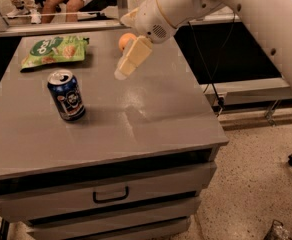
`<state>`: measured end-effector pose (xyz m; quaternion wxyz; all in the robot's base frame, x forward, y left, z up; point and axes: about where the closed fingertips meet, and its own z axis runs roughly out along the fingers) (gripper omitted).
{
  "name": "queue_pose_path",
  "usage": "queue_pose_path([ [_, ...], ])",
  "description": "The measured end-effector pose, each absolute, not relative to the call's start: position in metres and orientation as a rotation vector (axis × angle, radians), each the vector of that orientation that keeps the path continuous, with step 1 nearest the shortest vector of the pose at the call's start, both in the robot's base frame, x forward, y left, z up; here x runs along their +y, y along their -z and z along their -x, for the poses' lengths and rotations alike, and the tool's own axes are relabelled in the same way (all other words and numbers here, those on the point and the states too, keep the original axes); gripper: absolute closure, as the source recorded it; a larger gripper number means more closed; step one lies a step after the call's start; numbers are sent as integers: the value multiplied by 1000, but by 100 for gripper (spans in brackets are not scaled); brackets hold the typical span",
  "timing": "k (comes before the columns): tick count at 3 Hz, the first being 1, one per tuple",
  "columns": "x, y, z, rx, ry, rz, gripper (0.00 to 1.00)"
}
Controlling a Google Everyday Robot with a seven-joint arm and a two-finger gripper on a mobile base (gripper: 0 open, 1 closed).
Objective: Knock pepsi can over
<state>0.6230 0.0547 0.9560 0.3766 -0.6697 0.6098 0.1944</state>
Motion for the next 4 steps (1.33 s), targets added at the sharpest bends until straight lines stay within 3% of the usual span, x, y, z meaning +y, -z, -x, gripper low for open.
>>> queue_pose_path([
  [4,140,-926,-578,1170,-1151,1601,0],
])
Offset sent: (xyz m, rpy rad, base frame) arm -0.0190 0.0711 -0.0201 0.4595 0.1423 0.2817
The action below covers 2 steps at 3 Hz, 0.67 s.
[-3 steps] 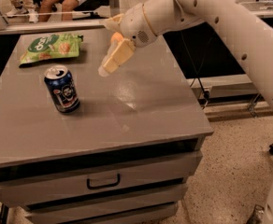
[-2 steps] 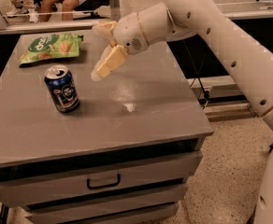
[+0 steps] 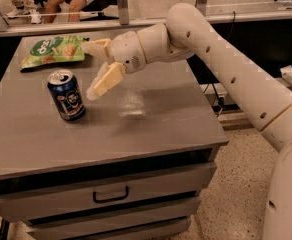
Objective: Knock pepsi can over
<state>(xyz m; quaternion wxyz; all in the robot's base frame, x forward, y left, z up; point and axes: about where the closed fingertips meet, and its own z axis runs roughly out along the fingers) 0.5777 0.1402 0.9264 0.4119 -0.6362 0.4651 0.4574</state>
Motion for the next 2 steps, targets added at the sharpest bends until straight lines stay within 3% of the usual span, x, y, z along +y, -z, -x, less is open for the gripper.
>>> queue_pose_path([
  [1,157,-923,-558,1104,-1227,1588,0],
  [2,184,-914,-542,1066,-1123,1618,0],
])
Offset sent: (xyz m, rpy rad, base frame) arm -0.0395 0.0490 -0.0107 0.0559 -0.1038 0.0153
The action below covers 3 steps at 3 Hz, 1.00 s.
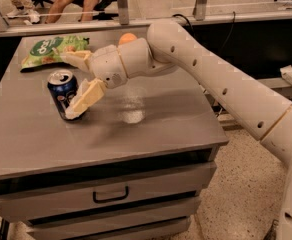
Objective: Knock pepsi can over
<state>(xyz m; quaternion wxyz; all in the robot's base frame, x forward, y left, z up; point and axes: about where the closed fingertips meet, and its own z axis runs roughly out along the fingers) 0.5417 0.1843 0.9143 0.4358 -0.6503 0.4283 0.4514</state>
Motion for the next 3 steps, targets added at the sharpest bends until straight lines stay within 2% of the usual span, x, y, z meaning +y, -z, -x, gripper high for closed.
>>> queue_pose_path([
  [3,207,-898,-527,982,-1216,1621,0],
])
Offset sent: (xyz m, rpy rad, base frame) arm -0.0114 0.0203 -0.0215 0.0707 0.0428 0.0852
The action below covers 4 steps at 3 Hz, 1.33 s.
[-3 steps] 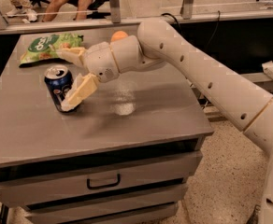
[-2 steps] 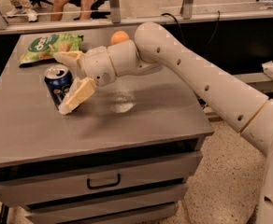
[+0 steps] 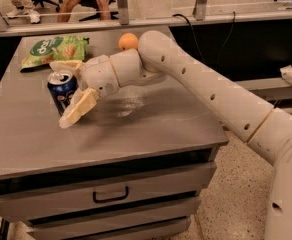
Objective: Knock pepsi can over
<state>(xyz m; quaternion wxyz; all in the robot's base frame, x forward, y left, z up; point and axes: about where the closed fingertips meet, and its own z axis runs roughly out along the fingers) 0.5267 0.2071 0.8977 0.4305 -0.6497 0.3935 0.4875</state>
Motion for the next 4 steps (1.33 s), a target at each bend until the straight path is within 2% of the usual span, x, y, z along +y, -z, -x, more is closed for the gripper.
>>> queue_pose_path([
  [4,211,-885,-529,1022,-1236,1652,0],
])
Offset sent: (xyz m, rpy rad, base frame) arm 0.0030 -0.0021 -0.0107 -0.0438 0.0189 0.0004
